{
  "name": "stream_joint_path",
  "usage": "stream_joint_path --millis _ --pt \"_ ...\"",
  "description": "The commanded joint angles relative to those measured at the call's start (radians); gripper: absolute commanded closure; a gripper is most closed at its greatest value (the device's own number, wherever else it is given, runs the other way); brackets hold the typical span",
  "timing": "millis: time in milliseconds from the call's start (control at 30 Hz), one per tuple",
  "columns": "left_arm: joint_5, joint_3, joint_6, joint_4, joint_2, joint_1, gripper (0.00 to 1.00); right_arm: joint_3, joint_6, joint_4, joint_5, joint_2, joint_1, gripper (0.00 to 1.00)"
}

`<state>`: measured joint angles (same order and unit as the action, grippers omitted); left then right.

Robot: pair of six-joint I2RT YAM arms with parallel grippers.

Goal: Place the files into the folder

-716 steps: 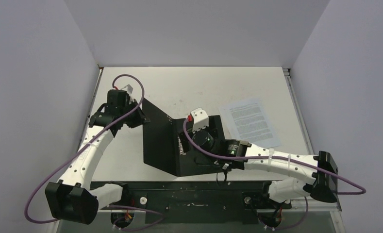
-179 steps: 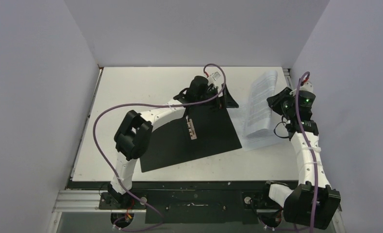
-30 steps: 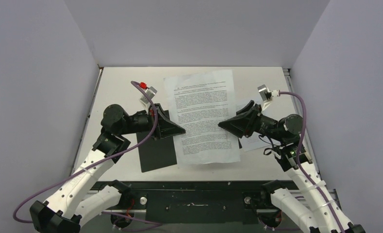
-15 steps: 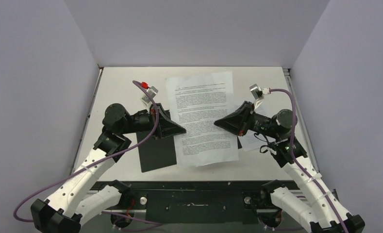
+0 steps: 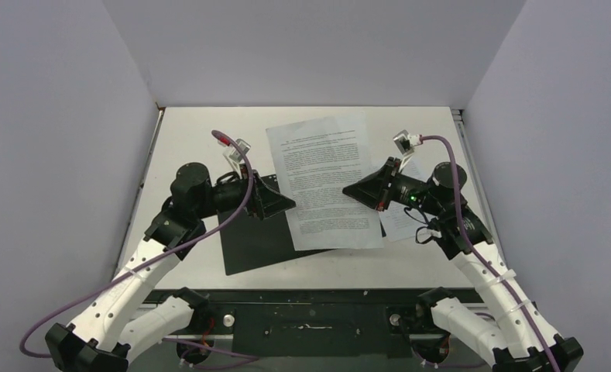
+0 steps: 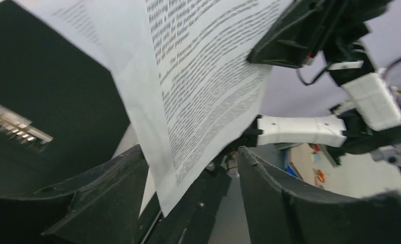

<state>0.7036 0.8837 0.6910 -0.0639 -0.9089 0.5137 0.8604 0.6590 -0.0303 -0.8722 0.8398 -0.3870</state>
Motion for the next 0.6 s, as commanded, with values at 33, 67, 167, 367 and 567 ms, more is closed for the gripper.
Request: stream_joint_path --millis 33,67,167,367,567 --pt "-0.275 0.06 -0.09 -0.24 0.052 -0.007 0.35 0.096 -0.159 -0.173 0.116 0.042 -0.006 0.95" --pt "-0.322 0.059 -0.095 -0.27 0.057 -0.007 0.34 0.108 -0.173 -0.194 0.129 0.053 -0.005 0.95" --pt "-0.428 0.045 -0.085 -0.333 0.066 -0.007 0.32 0.124 -0.205 -0.245 0.164 0.084 -0.004 0.95" --pt "-0.564 -0.008 -0.037 -0.391 0.058 -0.007 0.22 0.129 -0.23 -0.299 0.251 0.139 -0.003 0.95" --pt "-0.594 -0.107 0.027 -0.317 -0.008 -0.004 0.07 0.084 -0.191 -0.265 0.315 0.205 -0.003 0.95"
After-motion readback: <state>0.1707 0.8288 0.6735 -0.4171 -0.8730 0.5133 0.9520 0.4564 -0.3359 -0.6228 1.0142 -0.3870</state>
